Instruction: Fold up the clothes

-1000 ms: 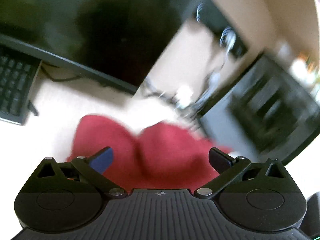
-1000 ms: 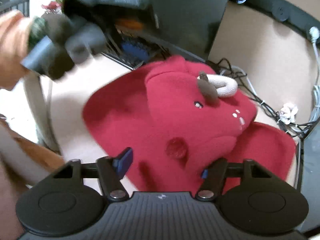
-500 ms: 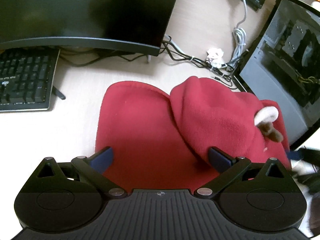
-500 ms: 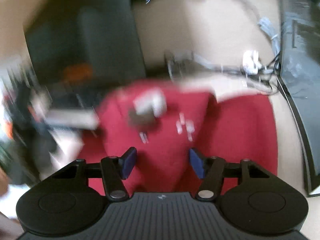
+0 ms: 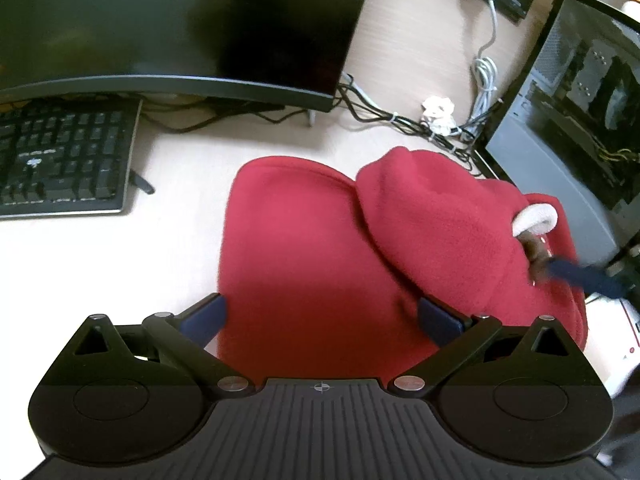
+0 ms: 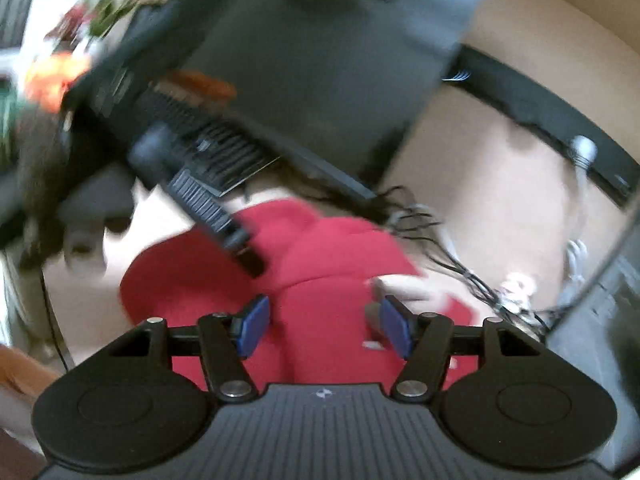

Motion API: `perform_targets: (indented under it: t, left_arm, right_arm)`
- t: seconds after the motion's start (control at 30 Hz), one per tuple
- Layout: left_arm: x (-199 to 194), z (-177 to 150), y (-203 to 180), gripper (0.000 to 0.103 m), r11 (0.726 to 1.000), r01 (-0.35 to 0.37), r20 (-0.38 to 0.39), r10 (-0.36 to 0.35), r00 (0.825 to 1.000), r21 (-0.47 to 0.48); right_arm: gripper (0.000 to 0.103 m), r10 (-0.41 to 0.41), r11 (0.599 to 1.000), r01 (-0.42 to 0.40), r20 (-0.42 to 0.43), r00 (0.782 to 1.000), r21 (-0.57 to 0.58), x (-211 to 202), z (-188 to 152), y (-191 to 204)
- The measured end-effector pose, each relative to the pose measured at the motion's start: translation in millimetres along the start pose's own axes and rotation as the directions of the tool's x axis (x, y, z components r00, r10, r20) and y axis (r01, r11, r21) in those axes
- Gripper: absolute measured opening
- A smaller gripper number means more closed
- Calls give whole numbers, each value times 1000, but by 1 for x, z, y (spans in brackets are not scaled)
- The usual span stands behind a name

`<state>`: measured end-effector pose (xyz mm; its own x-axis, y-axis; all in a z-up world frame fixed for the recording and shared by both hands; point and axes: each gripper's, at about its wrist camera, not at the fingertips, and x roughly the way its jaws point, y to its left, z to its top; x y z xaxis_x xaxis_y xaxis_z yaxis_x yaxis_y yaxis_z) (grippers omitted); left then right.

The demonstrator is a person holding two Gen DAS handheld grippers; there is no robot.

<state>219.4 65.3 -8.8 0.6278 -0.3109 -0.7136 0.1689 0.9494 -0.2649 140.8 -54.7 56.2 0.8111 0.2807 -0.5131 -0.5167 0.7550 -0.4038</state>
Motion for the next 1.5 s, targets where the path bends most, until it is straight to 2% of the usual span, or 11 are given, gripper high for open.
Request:
perform_targets:
  t: [0.2, 0.4, 0.47, 0.77, 0.87, 1.0, 1.07, 1.2, 1.3, 1.4, 1.5]
  left_arm:
    - [-12, -1, -2, 103, 1000, 12, 15, -12, 1000, -9]
    - [1, 1, 1, 103, 992, 106, -12, -107, 994, -73]
    - [18, 4, 0, 103, 993, 91, -38, -94, 995, -68]
    - [20, 17, 14, 103, 990, 86, 9, -86, 996, -112]
    - [-4, 20, 21, 103, 954, 248, 87, -236, 968, -169]
    - [-7, 25, 11, 103, 847, 467, 104, -457, 884, -255]
    - [-1, 26, 2, 103, 822, 489, 98, -483, 870, -292]
    - [7, 27, -13, 102, 810, 483, 113, -475, 873, -331]
    - [15, 27, -25, 100, 816, 472, 107, -465, 879, -333]
    - [27, 28, -34, 77, 861, 397, 52, -402, 914, -317]
    - [36, 23, -38, 75, 888, 342, 5, -358, 934, -307]
  right_arm:
    - [64, -140, 959, 145, 37, 989, -245, 30, -12, 35]
    - [18, -224, 946, 240, 94, 970, -219, 18, -10, 7]
    - [17, -233, 944, 260, 147, 961, -201, -2, -1, -7]
    - [6, 18, 933, -24, -22, 1000, -359, -9, -61, 50]
    - [6, 47, 939, -55, -32, 998, -340, -15, -68, 50]
    - [9, 135, 978, -135, -9, 991, -162, -38, -63, 12]
    - [22, 157, 987, -156, 35, 987, -49, -52, -59, -14]
    - [71, 128, 937, -161, 124, 984, 311, -75, -55, -81]
    - [74, 115, 753, -182, 146, 983, 632, -73, -70, -124]
    - [74, 135, 713, -185, 127, 983, 676, -60, -77, -121]
    - [71, 157, 670, -187, 108, 982, 718, -47, -83, -119]
